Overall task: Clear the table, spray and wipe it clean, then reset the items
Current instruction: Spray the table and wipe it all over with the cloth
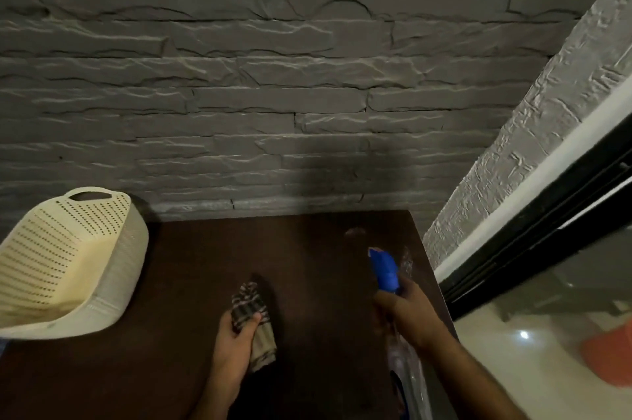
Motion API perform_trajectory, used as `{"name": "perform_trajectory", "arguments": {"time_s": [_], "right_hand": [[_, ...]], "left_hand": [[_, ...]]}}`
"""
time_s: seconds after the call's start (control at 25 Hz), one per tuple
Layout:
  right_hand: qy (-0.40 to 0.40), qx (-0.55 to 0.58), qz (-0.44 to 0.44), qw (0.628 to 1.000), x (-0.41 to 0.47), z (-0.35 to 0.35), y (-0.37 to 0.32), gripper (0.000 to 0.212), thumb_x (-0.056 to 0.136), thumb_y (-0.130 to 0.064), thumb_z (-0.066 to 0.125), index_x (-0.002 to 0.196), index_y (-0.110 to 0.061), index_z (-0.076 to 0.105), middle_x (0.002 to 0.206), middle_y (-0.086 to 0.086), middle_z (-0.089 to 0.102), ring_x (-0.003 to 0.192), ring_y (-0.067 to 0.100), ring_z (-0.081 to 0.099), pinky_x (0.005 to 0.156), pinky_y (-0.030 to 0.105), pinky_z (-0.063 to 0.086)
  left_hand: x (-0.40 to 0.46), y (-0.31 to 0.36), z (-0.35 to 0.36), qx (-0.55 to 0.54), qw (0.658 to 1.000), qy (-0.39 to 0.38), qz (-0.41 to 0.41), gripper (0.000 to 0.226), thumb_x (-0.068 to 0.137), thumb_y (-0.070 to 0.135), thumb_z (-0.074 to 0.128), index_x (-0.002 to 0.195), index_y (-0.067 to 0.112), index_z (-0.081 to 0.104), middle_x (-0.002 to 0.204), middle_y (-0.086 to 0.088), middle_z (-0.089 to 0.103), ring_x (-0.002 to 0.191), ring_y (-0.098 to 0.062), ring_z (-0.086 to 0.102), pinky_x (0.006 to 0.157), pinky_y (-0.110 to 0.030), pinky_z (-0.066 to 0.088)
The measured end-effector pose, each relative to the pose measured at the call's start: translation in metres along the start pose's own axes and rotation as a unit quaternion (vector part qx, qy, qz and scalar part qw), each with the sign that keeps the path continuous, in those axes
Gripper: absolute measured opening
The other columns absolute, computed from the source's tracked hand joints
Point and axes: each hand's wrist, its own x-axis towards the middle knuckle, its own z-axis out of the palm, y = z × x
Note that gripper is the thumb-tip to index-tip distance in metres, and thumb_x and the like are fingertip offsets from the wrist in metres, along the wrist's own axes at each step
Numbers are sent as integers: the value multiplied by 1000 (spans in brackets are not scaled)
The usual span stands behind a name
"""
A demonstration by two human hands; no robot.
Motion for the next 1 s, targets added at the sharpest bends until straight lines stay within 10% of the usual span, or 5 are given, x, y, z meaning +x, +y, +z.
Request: {"name": "perform_trajectory", "arguments": {"time_s": [0.64, 1.0], "right_hand": [[-150, 23, 57, 987, 138, 2, 12, 23, 83, -16, 63, 104, -15, 54, 61, 4, 57, 55, 20, 55, 56, 35, 48], [-33, 29, 79, 996, 117, -33, 17, 20, 85, -7, 57, 101, 4, 53, 60, 12, 53, 50, 22, 51, 43, 29, 45]], "left_hand": [[109, 25, 56, 157, 969, 121, 150, 50, 85, 24, 71, 130, 30, 51, 108, 6, 63, 98, -17, 64, 91, -39, 52], [141, 23, 34, 167, 960, 134, 179, 55, 84, 27, 72, 133, 33, 48, 113, 7, 63, 102, -15, 63, 90, -40, 53]]}}
